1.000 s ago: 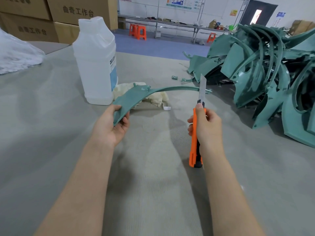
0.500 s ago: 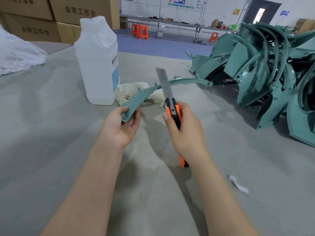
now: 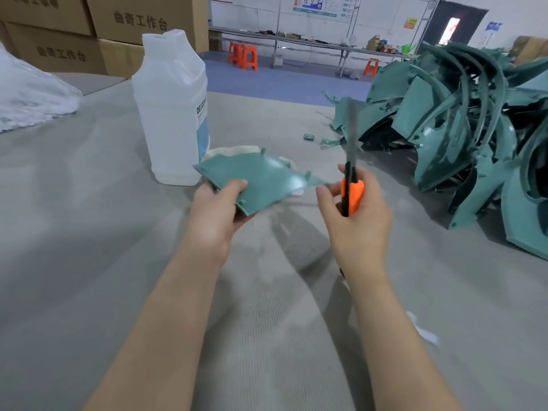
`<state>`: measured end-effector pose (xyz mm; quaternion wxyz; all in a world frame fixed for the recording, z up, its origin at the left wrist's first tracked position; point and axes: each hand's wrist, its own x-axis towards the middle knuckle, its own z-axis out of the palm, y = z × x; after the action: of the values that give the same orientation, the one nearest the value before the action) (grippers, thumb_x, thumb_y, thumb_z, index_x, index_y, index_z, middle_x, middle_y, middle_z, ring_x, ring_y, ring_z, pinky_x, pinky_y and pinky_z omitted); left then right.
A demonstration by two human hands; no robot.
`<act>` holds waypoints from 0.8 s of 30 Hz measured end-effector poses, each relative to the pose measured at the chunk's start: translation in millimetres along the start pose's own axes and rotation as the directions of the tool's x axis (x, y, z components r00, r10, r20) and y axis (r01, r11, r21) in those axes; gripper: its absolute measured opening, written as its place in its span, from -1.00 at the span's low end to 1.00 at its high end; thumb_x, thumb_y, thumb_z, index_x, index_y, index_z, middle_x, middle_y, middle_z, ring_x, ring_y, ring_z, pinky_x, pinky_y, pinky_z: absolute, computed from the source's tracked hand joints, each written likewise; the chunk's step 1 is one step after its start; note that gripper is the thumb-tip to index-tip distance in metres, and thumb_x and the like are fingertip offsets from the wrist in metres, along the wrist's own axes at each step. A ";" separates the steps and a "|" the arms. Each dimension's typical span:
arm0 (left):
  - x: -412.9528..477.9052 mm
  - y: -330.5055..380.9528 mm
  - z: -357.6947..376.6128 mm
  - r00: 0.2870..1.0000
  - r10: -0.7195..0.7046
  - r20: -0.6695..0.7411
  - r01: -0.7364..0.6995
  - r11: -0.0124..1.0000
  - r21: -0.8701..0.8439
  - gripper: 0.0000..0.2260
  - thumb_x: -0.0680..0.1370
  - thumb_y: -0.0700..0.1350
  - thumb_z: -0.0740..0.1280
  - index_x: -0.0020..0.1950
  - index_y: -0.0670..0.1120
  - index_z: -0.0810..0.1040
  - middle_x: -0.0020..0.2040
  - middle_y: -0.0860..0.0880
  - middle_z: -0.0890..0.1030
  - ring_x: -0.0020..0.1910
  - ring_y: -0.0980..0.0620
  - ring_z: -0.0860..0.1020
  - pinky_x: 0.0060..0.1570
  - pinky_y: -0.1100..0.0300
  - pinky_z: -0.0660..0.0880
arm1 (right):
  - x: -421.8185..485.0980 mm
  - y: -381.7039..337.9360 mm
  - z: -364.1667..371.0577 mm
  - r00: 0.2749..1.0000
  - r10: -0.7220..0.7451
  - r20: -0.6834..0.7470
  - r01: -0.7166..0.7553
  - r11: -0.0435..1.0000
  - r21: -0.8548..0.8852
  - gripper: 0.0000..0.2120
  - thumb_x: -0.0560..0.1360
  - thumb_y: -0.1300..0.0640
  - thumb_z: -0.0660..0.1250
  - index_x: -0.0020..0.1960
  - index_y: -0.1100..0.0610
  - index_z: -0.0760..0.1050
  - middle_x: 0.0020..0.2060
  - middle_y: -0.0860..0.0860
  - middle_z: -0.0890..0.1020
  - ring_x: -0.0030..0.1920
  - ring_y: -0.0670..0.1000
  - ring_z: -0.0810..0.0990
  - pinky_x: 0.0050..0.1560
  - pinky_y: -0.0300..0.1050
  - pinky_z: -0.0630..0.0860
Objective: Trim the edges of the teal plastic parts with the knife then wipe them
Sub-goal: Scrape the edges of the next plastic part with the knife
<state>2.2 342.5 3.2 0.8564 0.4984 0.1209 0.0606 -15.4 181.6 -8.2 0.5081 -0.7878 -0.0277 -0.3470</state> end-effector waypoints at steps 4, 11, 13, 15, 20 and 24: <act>-7.5 2.4 3.4 0.991 0.116 0.066 -0.122 0.988 0.091 -0.82 0.56 -0.25 0.25 0.12 -0.07 0.52 0.00 -0.01 0.66 -0.11 0.09 0.64 -0.28 0.23 0.57 | -1.3 3.4 1.7 0.968 -0.175 0.183 0.204 0.967 -0.156 -0.66 0.42 0.23 0.42 0.17 0.03 0.52 0.23 -0.18 0.42 0.05 -0.45 0.36 0.05 -0.55 0.31; -7.9 6.4 2.9 0.915 0.231 0.330 -0.207 0.972 -0.108 -0.60 0.61 0.21 0.05 0.24 0.03 0.51 0.11 0.10 0.64 0.01 0.09 0.63 0.07 0.16 0.53 | 13.8 -4.0 -3.0 0.986 -0.057 -0.156 0.048 0.997 -0.057 -0.92 0.48 0.14 0.42 -0.10 0.06 0.52 -0.33 -0.14 0.55 -0.31 -0.12 0.46 -0.27 -0.22 0.37; -8.5 2.5 5.0 0.898 0.277 0.343 -0.313 0.948 0.055 -0.65 0.53 0.22 0.19 0.26 0.14 0.48 0.24 0.24 0.54 0.19 0.20 0.55 0.25 0.20 0.42 | 19.5 -11.1 -11.2 0.965 -0.027 -0.260 0.029 1.000 0.001 -0.79 0.48 0.05 0.43 -0.23 -0.01 0.41 -0.44 -0.18 0.45 -0.40 -0.16 0.38 -0.33 -0.29 0.32; -8.3 -6.4 7.7 0.881 0.306 0.362 -0.417 0.862 0.288 -0.58 0.49 0.22 0.31 0.32 0.21 0.39 0.24 0.34 0.50 0.28 0.34 0.42 0.33 0.32 0.32 | 22.3 -22.7 -19.3 0.946 0.005 -0.325 0.032 0.994 0.106 -0.69 0.49 -0.01 0.39 -0.31 -0.05 0.30 -0.46 -0.13 0.42 -0.42 -0.07 0.39 -0.35 -0.26 0.36; -11.8 -18.6 13.6 0.874 0.275 0.400 -0.437 0.805 0.402 -0.45 0.36 0.29 0.33 0.30 0.13 0.39 0.28 0.13 0.52 0.30 0.16 0.45 0.31 0.27 0.34 | 35.3 -39.7 -28.2 0.969 0.249 0.013 -0.237 0.905 0.354 -0.69 0.54 0.08 0.35 -0.30 0.07 0.31 -0.43 0.13 0.55 -0.60 -0.05 0.39 -0.52 -0.28 0.34; -14.3 -18.6 18.1 0.892 0.141 0.429 -0.246 0.948 0.201 -0.72 0.48 0.13 0.38 0.08 -0.01 0.57 0.06 -0.07 0.66 0.04 -0.02 0.61 0.16 0.01 0.52 | 24.8 -34.5 -10.6 0.708 0.462 0.535 -0.688 0.622 0.374 -0.78 0.55 0.30 0.29 -0.24 0.17 0.33 -0.48 0.16 0.39 -0.65 -0.08 0.34 -0.63 -0.28 0.31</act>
<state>-7.1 314.9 -2.2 0.7823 0.6135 -0.1050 0.0249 -15.8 181.9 35.5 0.7799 -0.6244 0.0338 0.0250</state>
